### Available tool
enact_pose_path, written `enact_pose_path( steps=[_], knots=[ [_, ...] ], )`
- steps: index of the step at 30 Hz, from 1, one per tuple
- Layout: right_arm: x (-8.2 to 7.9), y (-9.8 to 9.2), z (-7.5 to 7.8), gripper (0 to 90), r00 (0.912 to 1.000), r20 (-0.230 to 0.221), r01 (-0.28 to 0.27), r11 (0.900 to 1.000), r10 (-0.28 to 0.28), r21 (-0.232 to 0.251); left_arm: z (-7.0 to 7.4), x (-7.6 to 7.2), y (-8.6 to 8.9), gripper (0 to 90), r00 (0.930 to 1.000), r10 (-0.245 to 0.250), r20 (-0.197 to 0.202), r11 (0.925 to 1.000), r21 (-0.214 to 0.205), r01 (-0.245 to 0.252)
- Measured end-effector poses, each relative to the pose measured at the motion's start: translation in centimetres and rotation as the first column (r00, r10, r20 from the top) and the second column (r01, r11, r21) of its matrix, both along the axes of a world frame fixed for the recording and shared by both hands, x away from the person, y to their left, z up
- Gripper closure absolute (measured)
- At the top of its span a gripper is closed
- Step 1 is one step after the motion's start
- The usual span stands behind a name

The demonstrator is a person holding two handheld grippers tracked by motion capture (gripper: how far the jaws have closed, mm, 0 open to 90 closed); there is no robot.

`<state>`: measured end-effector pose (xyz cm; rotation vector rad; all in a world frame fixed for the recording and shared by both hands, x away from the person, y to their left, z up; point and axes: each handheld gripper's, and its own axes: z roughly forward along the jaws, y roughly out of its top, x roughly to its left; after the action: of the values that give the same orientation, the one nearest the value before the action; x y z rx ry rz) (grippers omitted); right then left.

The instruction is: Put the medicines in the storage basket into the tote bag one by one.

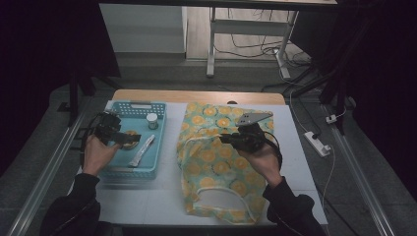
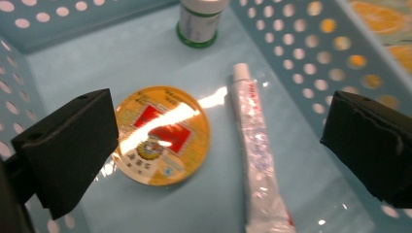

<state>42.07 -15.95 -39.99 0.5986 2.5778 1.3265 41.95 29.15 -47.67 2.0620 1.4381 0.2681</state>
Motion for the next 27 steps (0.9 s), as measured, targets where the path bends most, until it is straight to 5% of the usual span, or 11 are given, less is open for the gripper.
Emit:
enact_pose_path(
  steps=[13, 27],
  knots=[
    [0.1, -0.2, 0.0, 90.0, 1.0000, -0.003, 0.002, 1.0000, -0.002, 0.003, -2.7, 2.8, -0.2, 0.0, 0.9956, 0.017, -0.092, 0.9956, 0.093, -0.008],
    [0.1, -0.1, -0.1, 90.0, 1.0000, -0.002, -0.002, 1.0000, 0.002, 0.001, -3.7, 3.7, -1.0, 3.2, 0.9795, 0.081, -0.185, 0.9736, 0.225, -0.038]
  ],
)
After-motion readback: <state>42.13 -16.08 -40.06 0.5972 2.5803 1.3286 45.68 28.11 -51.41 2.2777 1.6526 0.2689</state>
